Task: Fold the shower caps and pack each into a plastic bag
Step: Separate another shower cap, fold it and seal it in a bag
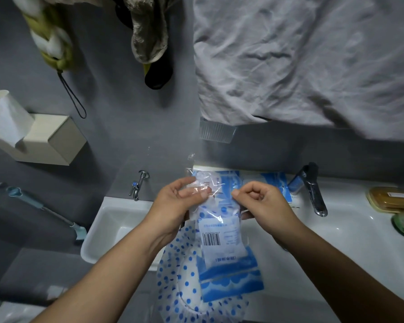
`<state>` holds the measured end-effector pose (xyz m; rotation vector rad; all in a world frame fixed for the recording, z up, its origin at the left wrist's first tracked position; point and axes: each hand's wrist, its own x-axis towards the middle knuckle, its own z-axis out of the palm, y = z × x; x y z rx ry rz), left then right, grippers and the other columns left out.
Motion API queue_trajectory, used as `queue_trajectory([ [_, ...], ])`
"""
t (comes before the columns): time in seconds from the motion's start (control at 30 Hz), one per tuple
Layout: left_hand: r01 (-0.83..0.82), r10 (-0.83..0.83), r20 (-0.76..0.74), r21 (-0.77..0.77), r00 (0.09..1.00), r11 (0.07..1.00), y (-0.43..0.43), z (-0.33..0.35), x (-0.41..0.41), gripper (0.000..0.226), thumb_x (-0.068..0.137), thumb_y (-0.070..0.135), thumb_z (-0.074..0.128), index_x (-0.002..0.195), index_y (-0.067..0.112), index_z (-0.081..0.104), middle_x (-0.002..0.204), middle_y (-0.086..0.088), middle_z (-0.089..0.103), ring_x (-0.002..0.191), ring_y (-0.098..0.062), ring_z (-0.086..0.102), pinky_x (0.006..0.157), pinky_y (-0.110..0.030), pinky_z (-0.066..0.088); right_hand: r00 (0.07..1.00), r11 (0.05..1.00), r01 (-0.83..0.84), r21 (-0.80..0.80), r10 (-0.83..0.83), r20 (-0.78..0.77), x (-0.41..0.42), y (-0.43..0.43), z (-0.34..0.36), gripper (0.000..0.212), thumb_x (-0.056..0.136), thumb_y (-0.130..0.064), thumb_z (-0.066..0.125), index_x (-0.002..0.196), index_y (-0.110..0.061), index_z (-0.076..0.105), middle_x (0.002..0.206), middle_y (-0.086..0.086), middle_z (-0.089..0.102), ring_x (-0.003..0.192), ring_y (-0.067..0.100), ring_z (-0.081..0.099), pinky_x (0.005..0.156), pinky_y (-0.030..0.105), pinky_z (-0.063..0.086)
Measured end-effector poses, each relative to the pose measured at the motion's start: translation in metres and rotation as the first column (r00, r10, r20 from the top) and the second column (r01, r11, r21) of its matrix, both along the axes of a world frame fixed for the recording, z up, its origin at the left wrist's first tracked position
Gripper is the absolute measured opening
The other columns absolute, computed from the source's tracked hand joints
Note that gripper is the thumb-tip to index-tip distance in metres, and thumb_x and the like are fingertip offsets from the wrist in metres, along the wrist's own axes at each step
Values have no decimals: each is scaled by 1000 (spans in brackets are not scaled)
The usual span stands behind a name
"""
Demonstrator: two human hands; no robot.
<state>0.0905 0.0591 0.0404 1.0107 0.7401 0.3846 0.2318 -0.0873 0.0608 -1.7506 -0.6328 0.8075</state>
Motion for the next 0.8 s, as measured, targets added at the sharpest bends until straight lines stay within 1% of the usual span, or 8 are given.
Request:
queue_trajectory([
  [0.13, 54, -54, 0, -67, 999, 996, 3, 0, -2, 27, 81, 0, 71, 108, 2, 72, 94, -12, 79, 79, -19, 76, 71, -33, 63, 999, 999, 20, -36, -19, 32, 0, 5, -1, 13, 91, -19, 64, 87, -7, 67, 81, 12, 74, 70, 15, 68, 59, 25, 58],
  [0.23, 100, -101, -3, -129, 995, 987, 10, -5, -2, 19, 90, 6, 63, 105, 8, 75, 105, -17, 77, 90, -28, 72, 86, -49, 57, 997, 997, 71, -43, -72, -25, 2, 6, -2, 14, 91, -14, 63, 83, -2, 63, 82, 13, 74, 73, 22, 70, 56, 31, 59],
  [0.33, 100, -106, -81, -76, 991, 992, 13, -11, -2, 19, 92, 7, 63, 100, 14, 79, 108, -23, 74, 96, -34, 66, 97, -53, 47, 991, 997, 74, -33, -77, -108, 4, 6, -3, 9, 89, -9, 65, 84, -5, 59, 68, 11, 68, 60, 17, 61, 49, 28, 53],
  [0.47, 137, -131, -105, 49, 986, 989, 14, -16, -2, 17, 92, 12, 66, 98, 19, 80, 102, -26, 67, 95, -37, 47, 83, -55, 34, 973, 1000, 14, -19, -18, -232, 14, 3, -8, 22, 90, -5, 62, 106, -19, 67, 67, 6, 65, 55, 13, 53, 49, 30, 49],
  [0.57, 200, -199, -29, 55, 980, 978, 18, -12, -2, 16, 87, 12, 70, 98, 18, 80, 100, -23, 71, 90, -36, 51, 81, -53, 41, 916, 995, -19, 96, 56, -397, 19, 1, -11, 31, 94, 1, 51, 87, -17, 75, 75, 8, 68, 55, 12, 54, 45, 27, 46],
  [0.63, 229, -230, 10, 55, 973, 972, 23, -7, -4, 18, 79, 10, 69, 91, 17, 81, 91, -14, 77, 79, -27, 69, 72, -39, 58, 861, 986, 27, 163, 60, -504, 22, -1, -13, 43, 95, 6, 41, 76, -12, 75, 78, 13, 70, 57, 17, 57, 47, 27, 48],
  [0.7, 260, -262, 29, 64, 965, 964, 27, -5, -6, 19, 75, 9, 67, 86, 16, 82, 87, -11, 79, 74, -18, 74, 66, -29, 60, 828, 981, 50, 185, 63, -557, 25, -3, -15, 46, 95, 7, 35, 72, -5, 73, 76, 18, 70, 63, 23, 62, 52, 28, 52],
  [0.8, 306, -303, -41, 161, 952, 938, 29, -14, -5, 14, 82, 11, 70, 87, 18, 82, 95, -12, 78, 86, -33, 62, 72, -42, 49, 842, 990, -52, 135, 116, -527, 26, -4, -18, 31, 93, -9, 43, 82, 1, 69, 87, 25, 72, 78, 30, 68, 63, 35, 56],
])
